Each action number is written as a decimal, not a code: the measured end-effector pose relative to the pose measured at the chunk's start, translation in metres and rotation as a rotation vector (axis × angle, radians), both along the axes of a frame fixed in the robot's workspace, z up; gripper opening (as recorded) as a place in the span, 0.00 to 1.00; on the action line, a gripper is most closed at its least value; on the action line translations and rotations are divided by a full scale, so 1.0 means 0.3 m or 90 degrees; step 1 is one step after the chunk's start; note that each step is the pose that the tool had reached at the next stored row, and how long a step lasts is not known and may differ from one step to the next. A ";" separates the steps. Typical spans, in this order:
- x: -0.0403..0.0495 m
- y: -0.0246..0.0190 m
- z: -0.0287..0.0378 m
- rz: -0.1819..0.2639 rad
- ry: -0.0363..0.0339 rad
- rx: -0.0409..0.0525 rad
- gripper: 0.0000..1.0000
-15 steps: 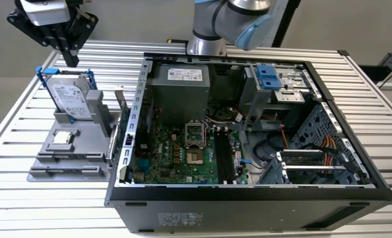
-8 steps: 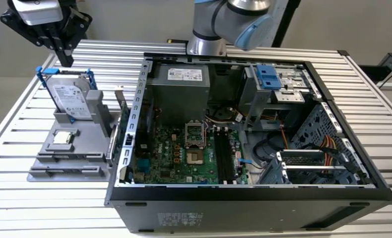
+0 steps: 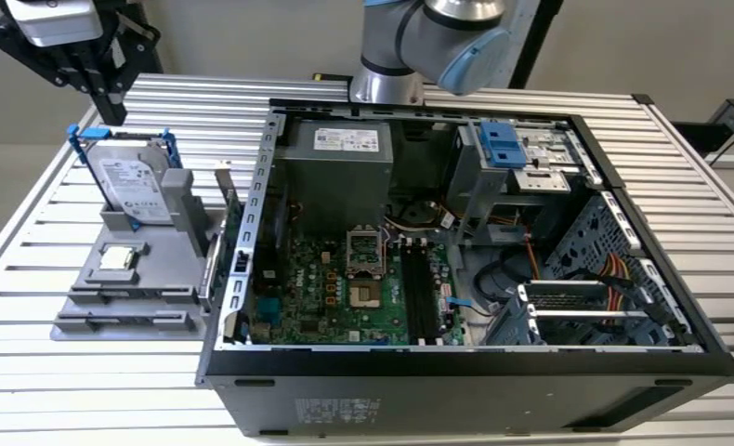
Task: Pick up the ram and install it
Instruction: 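Reach for the ram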
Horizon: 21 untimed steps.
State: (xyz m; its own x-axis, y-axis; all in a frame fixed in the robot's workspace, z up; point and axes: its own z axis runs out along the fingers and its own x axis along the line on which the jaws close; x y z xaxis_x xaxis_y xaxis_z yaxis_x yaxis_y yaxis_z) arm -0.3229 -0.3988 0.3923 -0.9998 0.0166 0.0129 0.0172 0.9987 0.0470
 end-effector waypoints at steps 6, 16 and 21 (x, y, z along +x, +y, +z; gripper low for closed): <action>-0.021 0.000 0.000 0.003 0.0003 0.0000 0.00; -0.058 0.000 0.000 0.008 0.0007 0.0000 0.00; -0.062 0.000 0.000 0.008 0.0011 0.0000 0.00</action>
State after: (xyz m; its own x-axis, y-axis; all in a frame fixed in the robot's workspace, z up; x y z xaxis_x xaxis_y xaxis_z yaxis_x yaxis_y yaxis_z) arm -0.3415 -0.3987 0.3922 -0.9999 0.0034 0.0146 0.0041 0.9989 0.0469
